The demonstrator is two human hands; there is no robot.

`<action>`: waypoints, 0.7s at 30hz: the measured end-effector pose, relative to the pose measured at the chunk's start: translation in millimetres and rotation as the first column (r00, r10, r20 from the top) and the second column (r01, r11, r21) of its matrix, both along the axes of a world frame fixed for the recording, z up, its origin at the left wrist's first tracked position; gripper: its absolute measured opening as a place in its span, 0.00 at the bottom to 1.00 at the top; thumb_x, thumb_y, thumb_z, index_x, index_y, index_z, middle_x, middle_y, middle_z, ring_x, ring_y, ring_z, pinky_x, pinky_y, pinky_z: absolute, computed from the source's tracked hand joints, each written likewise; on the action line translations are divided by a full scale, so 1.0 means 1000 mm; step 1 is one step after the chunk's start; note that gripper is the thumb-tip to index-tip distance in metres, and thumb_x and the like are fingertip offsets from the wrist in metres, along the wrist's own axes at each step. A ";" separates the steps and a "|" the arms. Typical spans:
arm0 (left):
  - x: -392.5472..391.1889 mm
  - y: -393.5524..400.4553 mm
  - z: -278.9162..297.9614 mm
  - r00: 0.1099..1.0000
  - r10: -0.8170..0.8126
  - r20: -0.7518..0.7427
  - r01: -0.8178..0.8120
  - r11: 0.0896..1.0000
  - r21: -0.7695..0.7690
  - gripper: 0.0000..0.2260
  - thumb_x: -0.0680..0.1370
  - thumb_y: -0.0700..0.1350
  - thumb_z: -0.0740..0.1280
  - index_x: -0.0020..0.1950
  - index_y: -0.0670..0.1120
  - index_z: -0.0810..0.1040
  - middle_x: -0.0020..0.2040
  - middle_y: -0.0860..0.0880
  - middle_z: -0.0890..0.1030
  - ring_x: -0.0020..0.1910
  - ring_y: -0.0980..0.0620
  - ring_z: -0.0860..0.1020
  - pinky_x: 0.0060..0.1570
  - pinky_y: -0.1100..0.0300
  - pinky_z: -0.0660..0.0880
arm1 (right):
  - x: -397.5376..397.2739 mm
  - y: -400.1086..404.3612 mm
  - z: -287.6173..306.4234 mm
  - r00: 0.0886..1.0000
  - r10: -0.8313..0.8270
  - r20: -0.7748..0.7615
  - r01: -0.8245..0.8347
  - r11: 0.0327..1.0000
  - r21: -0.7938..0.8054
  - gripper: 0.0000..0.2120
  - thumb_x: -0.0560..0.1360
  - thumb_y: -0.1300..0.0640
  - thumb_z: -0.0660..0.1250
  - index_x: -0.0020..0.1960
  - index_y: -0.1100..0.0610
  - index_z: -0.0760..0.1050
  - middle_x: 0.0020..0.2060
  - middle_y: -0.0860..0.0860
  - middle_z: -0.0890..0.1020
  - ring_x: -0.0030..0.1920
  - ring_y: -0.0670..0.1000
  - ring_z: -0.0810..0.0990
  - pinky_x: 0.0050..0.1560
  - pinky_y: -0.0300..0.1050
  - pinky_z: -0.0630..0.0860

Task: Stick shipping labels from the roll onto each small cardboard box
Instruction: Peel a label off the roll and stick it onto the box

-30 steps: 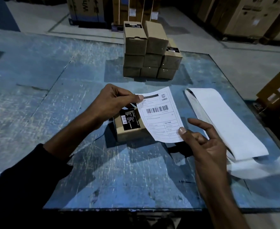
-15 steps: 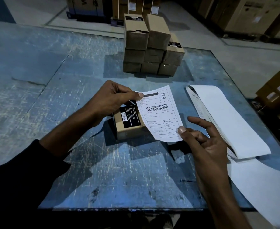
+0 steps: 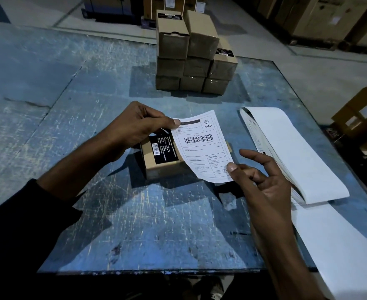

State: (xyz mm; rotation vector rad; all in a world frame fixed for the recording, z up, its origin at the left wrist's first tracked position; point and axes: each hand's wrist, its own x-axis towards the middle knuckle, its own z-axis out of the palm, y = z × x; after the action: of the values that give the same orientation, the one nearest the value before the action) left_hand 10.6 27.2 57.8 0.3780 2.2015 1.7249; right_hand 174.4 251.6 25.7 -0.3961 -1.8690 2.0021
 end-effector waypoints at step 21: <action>-0.003 -0.001 -0.003 0.999 -0.032 -0.002 0.032 0.999 -0.018 0.10 0.77 0.50 0.77 0.46 0.43 0.91 0.46 0.40 0.89 0.50 0.22 0.82 0.47 0.42 0.72 | -0.001 0.002 -0.001 1.000 -0.021 0.000 0.021 1.000 0.002 0.17 0.78 0.64 0.75 0.64 0.52 0.80 0.42 0.62 0.88 0.49 0.61 0.89 0.60 0.60 0.84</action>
State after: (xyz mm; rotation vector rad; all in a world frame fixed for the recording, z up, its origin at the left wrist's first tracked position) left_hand 7.5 26.2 55.1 0.4084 2.1993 1.6877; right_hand 173.3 253.4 24.4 -0.4135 -1.8593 1.9862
